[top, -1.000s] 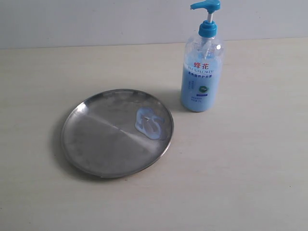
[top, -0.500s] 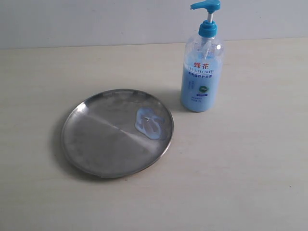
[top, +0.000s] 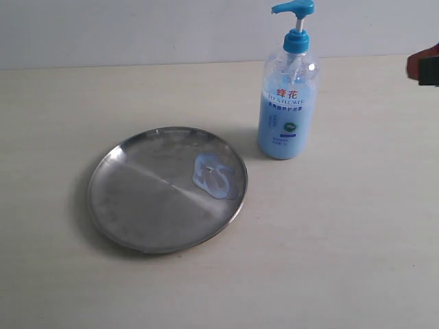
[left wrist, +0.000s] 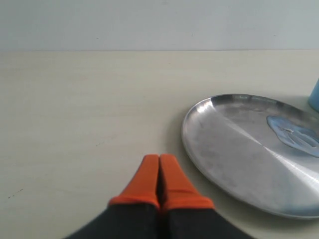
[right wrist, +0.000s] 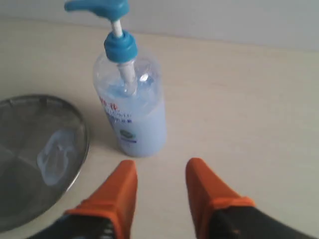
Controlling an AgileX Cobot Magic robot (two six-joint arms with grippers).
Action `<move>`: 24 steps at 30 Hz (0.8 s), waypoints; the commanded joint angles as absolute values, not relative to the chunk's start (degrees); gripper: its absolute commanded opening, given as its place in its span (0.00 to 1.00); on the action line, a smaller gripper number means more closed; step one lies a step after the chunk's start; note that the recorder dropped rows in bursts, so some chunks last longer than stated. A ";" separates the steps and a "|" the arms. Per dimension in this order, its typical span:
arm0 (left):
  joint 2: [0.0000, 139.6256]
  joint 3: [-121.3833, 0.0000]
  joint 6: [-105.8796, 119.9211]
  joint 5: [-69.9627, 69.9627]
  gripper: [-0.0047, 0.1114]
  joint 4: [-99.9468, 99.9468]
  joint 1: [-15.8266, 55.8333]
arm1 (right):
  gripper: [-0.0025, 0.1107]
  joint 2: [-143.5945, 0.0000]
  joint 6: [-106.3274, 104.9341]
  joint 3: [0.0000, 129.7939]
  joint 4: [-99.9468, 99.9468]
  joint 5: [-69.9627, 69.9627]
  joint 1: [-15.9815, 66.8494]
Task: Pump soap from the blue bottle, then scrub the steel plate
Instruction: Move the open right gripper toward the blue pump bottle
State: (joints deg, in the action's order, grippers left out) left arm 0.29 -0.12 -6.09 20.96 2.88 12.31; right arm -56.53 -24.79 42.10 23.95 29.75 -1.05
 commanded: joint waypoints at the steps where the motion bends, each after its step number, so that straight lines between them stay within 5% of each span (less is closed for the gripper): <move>1: 0.00 0.00 -6.20 20.20 0.04 2.86 12.66 | 0.59 -63.02 -31.69 43.92 26.36 31.93 -1.35; 4: 0.00 0.00 -6.20 20.20 0.04 2.86 12.66 | 0.78 -67.06 -37.46 43.92 29.60 31.81 -1.35; 8: 0.00 0.00 -6.20 20.20 0.04 2.86 12.66 | 0.89 -71.69 -46.34 43.92 36.26 31.67 -1.35; 24: 0.00 0.00 -6.20 20.20 0.04 2.86 12.66 | 0.91 -85.68 -64.88 43.92 50.32 23.32 -1.35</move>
State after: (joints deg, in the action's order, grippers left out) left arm 0.29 -0.12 -6.09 20.96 2.88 12.31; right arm -83.86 -60.44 43.39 46.04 25.66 -1.05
